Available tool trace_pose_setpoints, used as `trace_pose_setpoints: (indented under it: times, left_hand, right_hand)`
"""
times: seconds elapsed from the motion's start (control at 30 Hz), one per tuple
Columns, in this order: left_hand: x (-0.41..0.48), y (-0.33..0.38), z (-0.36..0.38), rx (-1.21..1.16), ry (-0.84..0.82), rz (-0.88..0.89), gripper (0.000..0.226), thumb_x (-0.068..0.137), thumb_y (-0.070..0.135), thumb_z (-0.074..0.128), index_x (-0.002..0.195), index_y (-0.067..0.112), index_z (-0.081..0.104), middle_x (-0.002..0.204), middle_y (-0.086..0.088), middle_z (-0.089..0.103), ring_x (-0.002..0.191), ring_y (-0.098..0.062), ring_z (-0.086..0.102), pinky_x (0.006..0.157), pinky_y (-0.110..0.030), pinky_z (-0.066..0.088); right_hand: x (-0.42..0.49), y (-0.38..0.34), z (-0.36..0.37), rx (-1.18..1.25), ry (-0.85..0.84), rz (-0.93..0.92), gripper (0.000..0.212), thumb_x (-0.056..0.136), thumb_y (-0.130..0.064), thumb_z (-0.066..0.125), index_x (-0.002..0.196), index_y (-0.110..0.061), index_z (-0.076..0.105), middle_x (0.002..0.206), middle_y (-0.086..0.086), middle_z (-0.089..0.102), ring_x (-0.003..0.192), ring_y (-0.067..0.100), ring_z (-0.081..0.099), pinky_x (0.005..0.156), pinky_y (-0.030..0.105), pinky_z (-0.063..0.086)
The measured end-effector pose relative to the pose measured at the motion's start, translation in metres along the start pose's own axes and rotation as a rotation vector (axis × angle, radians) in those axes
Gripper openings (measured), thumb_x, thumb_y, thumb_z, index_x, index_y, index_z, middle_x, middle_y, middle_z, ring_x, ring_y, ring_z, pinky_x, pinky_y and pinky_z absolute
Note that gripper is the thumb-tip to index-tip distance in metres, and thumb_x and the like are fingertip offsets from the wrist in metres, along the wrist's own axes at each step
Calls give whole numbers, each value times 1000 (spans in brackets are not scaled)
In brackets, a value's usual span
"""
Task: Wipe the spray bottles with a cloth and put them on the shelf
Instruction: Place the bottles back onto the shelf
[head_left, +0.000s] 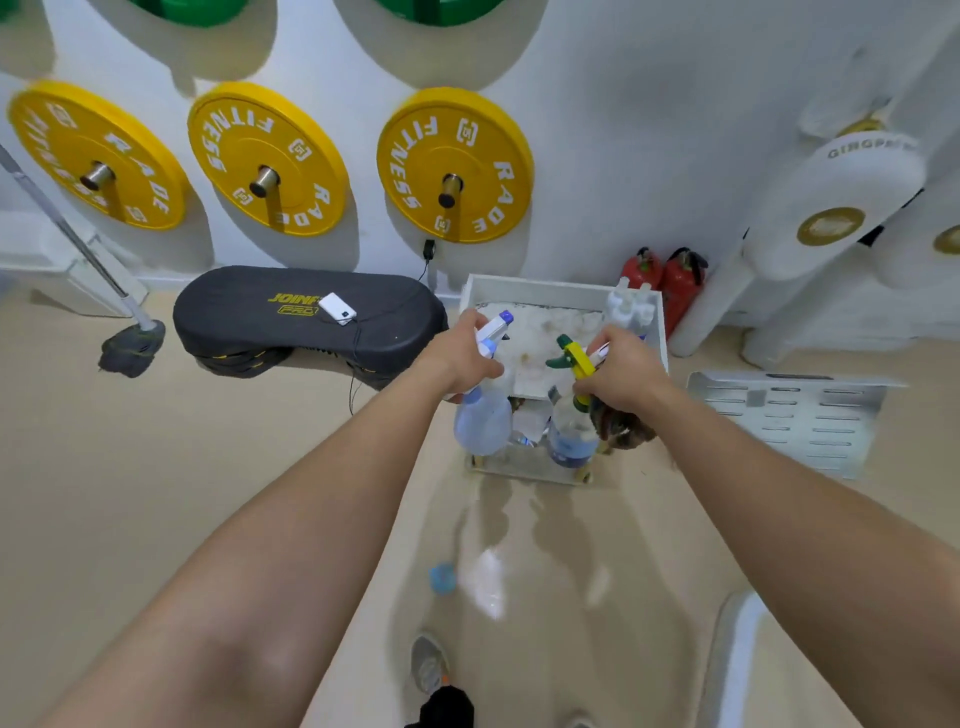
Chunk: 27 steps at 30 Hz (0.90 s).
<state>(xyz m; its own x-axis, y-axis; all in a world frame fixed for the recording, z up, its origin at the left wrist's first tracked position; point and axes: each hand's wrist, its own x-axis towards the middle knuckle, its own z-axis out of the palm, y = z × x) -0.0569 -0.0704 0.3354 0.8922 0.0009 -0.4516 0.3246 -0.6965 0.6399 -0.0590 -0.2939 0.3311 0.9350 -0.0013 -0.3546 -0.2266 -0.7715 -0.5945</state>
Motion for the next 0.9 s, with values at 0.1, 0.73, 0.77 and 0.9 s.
trace_pose_setpoints:
  times: [0.1, 0.73, 0.77, 0.9]
  left_hand:
    - [43, 13, -12, 13, 7, 32, 48, 91, 21, 68, 130, 27, 40, 111, -13, 59, 76, -26, 57, 70, -48, 62]
    - [233, 31, 8, 154, -50, -73, 49, 89, 24, 68, 128, 28, 38, 91, -9, 61, 80, -36, 67, 71, -49, 62]
    - [237, 31, 10, 178, -51, -70, 50, 89, 24, 68, 129, 28, 38, 91, -9, 62, 79, -35, 66, 73, -48, 61]
    - [251, 27, 17, 231, -39, -28, 49, 90, 22, 66, 129, 27, 37, 92, -9, 60, 73, -30, 58, 64, -37, 48]
  right_hand:
    - [36, -12, -5, 41, 48, 26, 43, 73, -12, 82, 103, -17, 51, 93, 6, 60, 75, 20, 56, 52, 28, 37]
    - [233, -15, 10, -14, -65, -62, 36, 74, -14, 72, 94, -29, 46, 80, 0, 65, 77, 26, 65, 69, 41, 56]
    - [236, -14, 11, -32, -80, -76, 38, 73, -14, 72, 92, -31, 44, 81, 1, 65, 76, 26, 65, 69, 43, 56]
    - [240, -12, 18, -85, -110, -146, 40, 76, -12, 70, 96, -30, 39, 80, 4, 64, 76, 28, 63, 67, 47, 56]
